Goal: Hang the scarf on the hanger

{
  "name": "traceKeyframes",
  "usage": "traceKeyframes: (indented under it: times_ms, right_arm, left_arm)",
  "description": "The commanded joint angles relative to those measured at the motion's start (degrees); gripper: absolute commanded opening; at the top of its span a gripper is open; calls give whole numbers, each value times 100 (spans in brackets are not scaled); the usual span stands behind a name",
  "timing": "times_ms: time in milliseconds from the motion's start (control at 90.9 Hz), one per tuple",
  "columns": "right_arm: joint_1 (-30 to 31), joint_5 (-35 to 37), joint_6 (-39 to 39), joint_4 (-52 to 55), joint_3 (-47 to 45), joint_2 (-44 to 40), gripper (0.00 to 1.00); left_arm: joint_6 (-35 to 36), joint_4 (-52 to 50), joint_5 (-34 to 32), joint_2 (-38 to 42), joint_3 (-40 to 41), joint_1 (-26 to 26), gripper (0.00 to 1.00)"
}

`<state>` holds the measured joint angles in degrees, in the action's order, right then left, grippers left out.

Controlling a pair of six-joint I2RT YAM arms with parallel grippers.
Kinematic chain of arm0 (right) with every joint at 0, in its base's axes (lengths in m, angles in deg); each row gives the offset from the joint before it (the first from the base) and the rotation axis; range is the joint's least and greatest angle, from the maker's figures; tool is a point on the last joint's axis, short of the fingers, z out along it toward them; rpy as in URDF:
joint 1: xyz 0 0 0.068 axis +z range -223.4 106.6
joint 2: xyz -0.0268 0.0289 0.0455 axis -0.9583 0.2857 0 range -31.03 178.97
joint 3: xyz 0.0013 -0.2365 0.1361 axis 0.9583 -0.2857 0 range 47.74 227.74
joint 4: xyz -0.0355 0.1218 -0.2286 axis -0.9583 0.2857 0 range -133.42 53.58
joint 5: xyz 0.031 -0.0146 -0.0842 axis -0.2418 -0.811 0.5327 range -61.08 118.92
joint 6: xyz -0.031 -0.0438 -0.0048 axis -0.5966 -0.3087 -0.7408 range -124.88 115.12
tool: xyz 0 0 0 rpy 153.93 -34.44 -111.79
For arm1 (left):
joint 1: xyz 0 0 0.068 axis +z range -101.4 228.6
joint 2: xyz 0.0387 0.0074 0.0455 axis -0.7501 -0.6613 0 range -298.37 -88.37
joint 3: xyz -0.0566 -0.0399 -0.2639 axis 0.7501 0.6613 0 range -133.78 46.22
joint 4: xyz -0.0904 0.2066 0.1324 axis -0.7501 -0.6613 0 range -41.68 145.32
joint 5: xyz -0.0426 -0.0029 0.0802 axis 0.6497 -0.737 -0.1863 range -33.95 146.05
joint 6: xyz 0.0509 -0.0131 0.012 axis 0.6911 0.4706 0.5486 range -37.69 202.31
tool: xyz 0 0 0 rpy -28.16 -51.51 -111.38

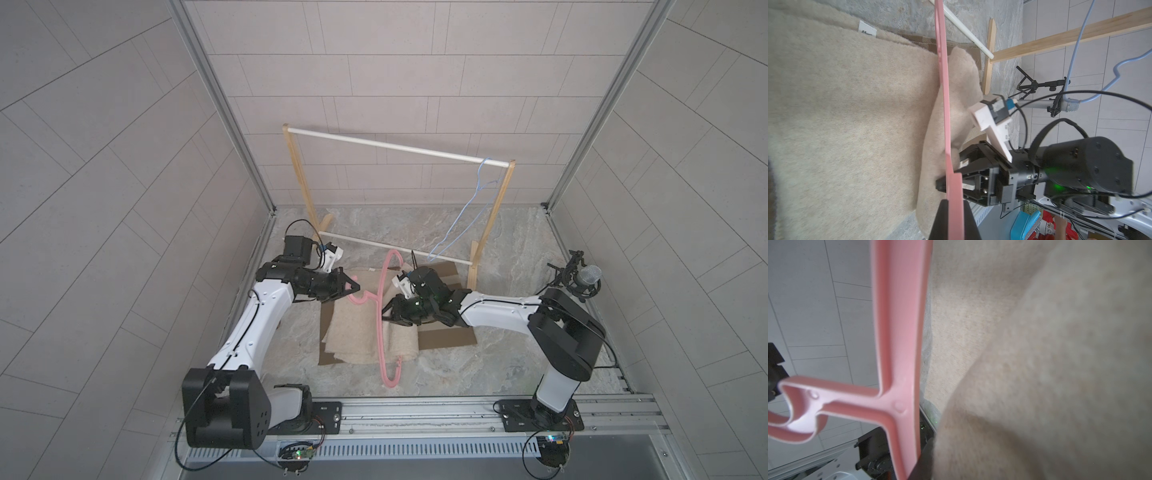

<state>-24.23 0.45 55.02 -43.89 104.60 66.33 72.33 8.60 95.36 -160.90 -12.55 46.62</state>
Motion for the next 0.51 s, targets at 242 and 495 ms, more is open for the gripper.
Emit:
traceKeyframes:
  times_ms: [242,495]
  right_arm:
    - [-344,1303,-1066,1775,-338,-1352,63]
    - [-900,1239,-591,1112,-1016,-1503,78]
  left_arm:
    - [110,14,-93,-164,65,-35,0]
    - [162,16,31,-148,82,-48,0]
